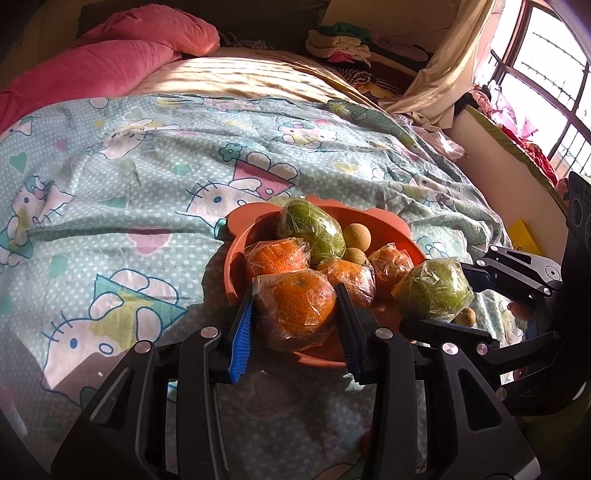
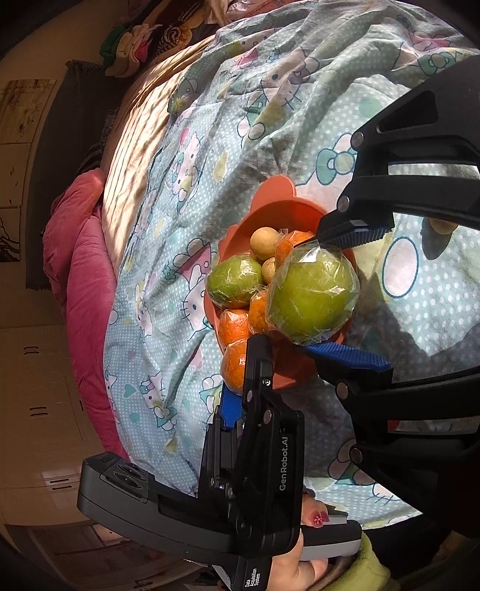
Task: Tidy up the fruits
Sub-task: 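Lower the mandarin into the plate with the left gripper while the right releases the green pear there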
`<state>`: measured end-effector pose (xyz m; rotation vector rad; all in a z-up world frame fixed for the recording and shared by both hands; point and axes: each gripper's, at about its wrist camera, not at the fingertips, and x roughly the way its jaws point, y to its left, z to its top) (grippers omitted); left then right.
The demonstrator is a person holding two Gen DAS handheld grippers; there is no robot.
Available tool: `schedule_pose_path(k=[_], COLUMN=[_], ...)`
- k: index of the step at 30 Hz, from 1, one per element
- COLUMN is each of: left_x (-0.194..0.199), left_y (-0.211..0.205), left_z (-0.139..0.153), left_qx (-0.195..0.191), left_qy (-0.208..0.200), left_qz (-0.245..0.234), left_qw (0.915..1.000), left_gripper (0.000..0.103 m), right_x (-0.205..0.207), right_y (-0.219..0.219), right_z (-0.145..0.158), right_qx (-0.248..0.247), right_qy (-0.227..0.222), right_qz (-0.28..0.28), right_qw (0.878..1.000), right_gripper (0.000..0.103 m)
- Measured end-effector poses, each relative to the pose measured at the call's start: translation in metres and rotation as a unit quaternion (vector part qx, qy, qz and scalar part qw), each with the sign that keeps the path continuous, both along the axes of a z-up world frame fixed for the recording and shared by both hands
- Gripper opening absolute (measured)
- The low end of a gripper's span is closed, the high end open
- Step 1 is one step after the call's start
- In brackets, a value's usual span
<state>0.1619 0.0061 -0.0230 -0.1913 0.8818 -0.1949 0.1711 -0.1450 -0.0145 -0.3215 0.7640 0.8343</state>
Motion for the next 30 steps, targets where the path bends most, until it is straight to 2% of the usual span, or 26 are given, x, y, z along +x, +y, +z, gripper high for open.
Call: schedule_pose_path(k=[19,30], left_x=[0.000,0.000], left_y=[0.001,0.001], left_z=[-0.001,-0.001], left_qx=[-0.001,-0.001], left_qy=[-0.001,-0.001], left_qz=[0.000,0.000], left_qw=[1.0000,1.0000], left_gripper=[0.033,0.035], right_x=[-0.003,-0.007], right_y=[0.004,-0.007], right_z=[0.000,0.005], right_qx=[-0.003,0.010], right_qy=[-0.016,-0.015], right_qz=[0.005,-0.007], right_qw=[1.000,1.000], right_gripper=[0.047,0.055])
